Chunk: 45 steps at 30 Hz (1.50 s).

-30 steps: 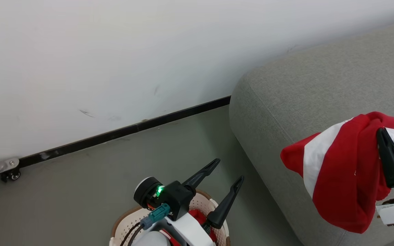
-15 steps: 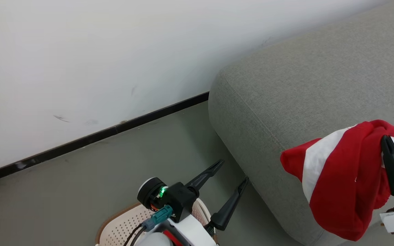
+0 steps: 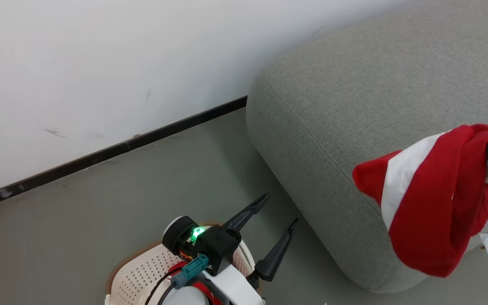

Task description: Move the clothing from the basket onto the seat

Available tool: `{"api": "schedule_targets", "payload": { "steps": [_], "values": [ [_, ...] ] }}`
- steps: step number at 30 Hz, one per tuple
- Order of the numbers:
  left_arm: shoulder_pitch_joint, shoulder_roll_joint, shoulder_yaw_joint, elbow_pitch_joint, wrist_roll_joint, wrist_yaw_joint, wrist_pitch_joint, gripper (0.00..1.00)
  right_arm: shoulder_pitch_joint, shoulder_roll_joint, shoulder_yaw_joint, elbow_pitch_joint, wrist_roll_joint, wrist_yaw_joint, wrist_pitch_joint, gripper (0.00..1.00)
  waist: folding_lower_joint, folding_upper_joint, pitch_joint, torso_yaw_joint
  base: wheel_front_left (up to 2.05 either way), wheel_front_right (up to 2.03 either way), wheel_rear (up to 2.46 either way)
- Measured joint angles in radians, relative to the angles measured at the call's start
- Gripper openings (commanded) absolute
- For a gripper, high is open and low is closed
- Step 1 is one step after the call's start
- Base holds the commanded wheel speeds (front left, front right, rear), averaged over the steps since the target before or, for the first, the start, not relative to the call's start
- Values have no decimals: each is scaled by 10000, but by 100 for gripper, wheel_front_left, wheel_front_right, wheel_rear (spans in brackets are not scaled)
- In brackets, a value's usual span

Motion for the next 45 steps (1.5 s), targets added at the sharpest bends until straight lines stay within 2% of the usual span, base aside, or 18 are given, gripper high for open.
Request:
{"api": "schedule_targets", "payload": {
  "steps": [9,24,31,41,45],
  "values": [
    [-155,347,159,-288,337,217,10,100,-1810,-316,-245,888,-2,0,217,0,0,0,548,117,0,0,0],
    [-642,690,604,-1139,692,738,217,100,-4413,-374,-677,3129,-29,0,640,0,0,0,1625,678,0,0,0],
    [-888,859,623,-1638,872,788,364,100,-5321,-725,-1126,4080,-291,0,635,0,0,0,2147,1017,0,0,0],
    [-1316,905,502,-2226,1108,769,552,100,-6085,-1732,-1904,5338,-422,0,454,0,0,0,2859,1435,0,0,0],
    [-1488,922,456,-2391,1145,723,619,100,-6237,-1883,-2178,5743,-422,0,336,0,0,0,3127,1574,0,0,0]
  ]
}}
